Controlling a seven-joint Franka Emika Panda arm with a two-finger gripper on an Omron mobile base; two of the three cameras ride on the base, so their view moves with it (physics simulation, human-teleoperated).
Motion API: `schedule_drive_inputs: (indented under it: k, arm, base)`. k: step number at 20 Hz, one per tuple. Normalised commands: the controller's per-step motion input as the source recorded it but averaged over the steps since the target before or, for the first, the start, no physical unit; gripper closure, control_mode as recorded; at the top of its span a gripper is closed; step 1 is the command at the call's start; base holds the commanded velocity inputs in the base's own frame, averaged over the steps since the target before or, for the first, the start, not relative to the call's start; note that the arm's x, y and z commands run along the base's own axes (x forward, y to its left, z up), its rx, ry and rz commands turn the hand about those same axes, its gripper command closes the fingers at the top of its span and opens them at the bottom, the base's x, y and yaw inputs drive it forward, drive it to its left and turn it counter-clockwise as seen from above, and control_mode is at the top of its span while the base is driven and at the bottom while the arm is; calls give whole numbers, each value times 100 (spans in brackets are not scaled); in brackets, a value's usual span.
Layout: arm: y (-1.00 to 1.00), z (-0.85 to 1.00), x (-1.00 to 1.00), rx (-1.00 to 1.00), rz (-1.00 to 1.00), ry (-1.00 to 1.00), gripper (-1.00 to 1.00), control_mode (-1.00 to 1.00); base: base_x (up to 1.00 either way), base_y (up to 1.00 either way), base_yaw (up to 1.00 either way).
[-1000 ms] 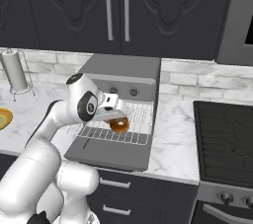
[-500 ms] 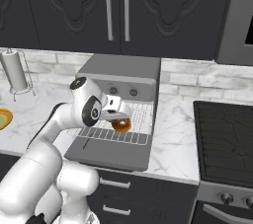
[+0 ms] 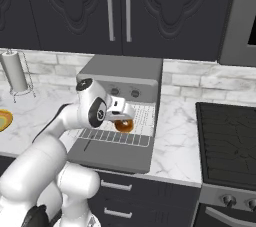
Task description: Pick up the bagel from the plate, place it on the toaster oven rack, close the door, and set the timer.
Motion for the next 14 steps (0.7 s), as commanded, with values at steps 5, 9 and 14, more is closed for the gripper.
schedule_drive_inputs:
  k: [5, 9, 14]
  arm:
    - [0, -26, 18, 2, 0, 0, 100, -100]
    - [4, -22, 3, 0, 0, 0, -100, -100]
    - [0, 20, -21, 0, 0, -6, -100, -100]
  base:
    - [0, 0, 0]
    - [0, 0, 0]
    - [0, 0, 0]
